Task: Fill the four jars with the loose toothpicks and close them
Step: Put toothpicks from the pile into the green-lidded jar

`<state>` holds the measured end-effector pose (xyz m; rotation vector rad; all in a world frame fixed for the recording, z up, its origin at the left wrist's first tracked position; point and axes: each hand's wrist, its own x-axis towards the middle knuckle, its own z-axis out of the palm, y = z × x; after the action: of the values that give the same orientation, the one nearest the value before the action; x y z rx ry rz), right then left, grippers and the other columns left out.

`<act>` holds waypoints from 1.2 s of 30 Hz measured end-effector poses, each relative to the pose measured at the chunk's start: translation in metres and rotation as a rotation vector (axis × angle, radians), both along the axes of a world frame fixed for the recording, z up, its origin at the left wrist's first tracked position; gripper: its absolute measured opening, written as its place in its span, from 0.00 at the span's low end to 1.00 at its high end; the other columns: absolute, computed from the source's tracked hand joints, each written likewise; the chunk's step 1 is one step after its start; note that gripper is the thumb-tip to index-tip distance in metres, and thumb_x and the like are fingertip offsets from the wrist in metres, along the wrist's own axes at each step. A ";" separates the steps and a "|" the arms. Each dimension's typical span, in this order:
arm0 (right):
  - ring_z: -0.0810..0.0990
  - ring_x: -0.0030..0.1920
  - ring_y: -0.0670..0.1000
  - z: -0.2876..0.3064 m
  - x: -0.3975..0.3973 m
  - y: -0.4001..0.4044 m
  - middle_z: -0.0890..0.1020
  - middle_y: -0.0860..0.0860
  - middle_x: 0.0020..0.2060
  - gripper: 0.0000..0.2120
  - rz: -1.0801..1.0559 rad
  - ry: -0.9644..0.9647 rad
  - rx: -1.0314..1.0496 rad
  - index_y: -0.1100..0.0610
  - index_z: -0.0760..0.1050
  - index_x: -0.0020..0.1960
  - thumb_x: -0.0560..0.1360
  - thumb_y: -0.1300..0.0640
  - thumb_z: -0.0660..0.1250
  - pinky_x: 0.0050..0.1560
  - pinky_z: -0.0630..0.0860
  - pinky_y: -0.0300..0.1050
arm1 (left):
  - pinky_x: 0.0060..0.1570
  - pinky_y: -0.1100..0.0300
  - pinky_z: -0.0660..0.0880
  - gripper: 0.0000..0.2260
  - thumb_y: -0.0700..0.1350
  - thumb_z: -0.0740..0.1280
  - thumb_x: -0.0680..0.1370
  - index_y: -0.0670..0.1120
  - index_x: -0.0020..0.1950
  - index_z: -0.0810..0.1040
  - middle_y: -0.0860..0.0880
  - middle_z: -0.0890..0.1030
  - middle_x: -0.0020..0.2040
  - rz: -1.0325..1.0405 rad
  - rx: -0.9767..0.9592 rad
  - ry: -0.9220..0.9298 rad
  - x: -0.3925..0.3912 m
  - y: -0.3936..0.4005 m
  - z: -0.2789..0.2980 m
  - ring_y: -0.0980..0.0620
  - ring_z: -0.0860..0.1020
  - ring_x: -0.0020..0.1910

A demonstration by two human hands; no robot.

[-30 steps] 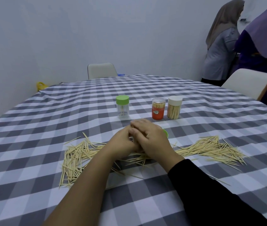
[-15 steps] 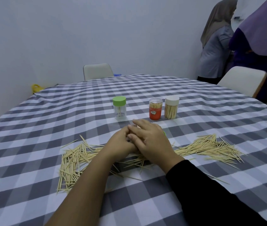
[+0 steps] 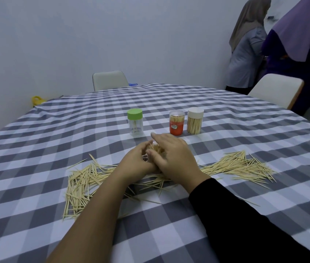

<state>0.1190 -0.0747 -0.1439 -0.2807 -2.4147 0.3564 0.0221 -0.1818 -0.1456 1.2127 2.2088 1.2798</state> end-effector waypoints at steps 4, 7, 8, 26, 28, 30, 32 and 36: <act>0.70 0.66 0.48 0.007 0.003 0.001 0.77 0.50 0.63 0.17 0.020 -0.060 -0.046 0.53 0.76 0.64 0.79 0.48 0.58 0.67 0.63 0.51 | 0.49 0.68 0.70 0.38 0.44 0.74 0.70 0.56 0.75 0.59 0.52 0.70 0.70 0.037 -0.001 0.022 0.004 -0.001 0.003 0.55 0.74 0.60; 0.70 0.67 0.47 0.025 0.015 0.004 0.75 0.49 0.66 0.20 0.046 0.020 -0.273 0.54 0.71 0.68 0.80 0.47 0.58 0.67 0.65 0.44 | 0.44 0.76 0.68 0.37 0.49 0.75 0.70 0.58 0.75 0.61 0.52 0.67 0.72 0.039 0.008 0.093 0.010 -0.001 0.005 0.61 0.73 0.57; 0.70 0.67 0.47 0.032 0.021 0.006 0.76 0.49 0.65 0.19 0.036 0.012 -0.323 0.54 0.72 0.68 0.80 0.48 0.58 0.64 0.65 0.40 | 0.49 0.75 0.67 0.36 0.51 0.74 0.71 0.58 0.75 0.61 0.53 0.66 0.72 0.044 0.005 0.147 0.012 -0.001 0.007 0.61 0.72 0.60; 0.79 0.44 0.47 0.048 0.152 0.072 0.83 0.46 0.41 0.06 -0.174 -0.964 -0.387 0.50 0.80 0.42 0.68 0.51 0.75 0.46 0.75 0.41 | 0.43 0.60 0.76 0.16 0.66 0.69 0.68 0.56 0.45 0.80 0.58 0.78 0.42 -0.371 -0.441 0.527 0.103 0.033 0.018 0.59 0.75 0.43; 0.79 0.45 0.47 0.044 0.155 0.071 0.82 0.45 0.42 0.04 -0.152 -0.967 -0.342 0.49 0.79 0.42 0.70 0.53 0.73 0.46 0.75 0.41 | 0.45 0.58 0.77 0.19 0.68 0.71 0.64 0.56 0.45 0.79 0.58 0.77 0.43 -0.407 -0.511 0.485 0.106 0.034 0.018 0.59 0.74 0.44; 0.79 0.44 0.47 0.039 0.155 0.071 0.82 0.47 0.43 0.02 -0.140 -0.936 -0.315 0.50 0.79 0.42 0.71 0.57 0.70 0.45 0.76 0.41 | 0.47 0.56 0.77 0.20 0.67 0.72 0.64 0.56 0.47 0.78 0.58 0.77 0.45 -0.420 -0.548 0.517 0.108 0.034 0.020 0.59 0.74 0.45; 0.79 0.44 0.47 0.034 0.154 0.071 0.82 0.48 0.43 0.03 -0.137 -0.898 -0.287 0.51 0.79 0.43 0.72 0.58 0.67 0.45 0.76 0.41 | 0.47 0.56 0.77 0.17 0.64 0.72 0.66 0.56 0.47 0.77 0.58 0.76 0.46 -0.447 -0.566 0.548 0.110 0.033 0.022 0.58 0.74 0.46; 0.77 0.44 0.48 0.026 0.151 0.073 0.80 0.47 0.42 0.03 -0.152 -0.817 -0.196 0.51 0.76 0.42 0.72 0.58 0.65 0.41 0.74 0.40 | 0.47 0.57 0.77 0.09 0.56 0.71 0.71 0.55 0.48 0.79 0.57 0.78 0.46 -0.454 -0.585 0.641 0.116 0.037 0.024 0.57 0.75 0.45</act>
<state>0.2701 -0.0015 -0.1182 -0.8252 -3.1231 0.4747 0.1381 -0.1452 -0.1221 1.8608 2.2314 0.0389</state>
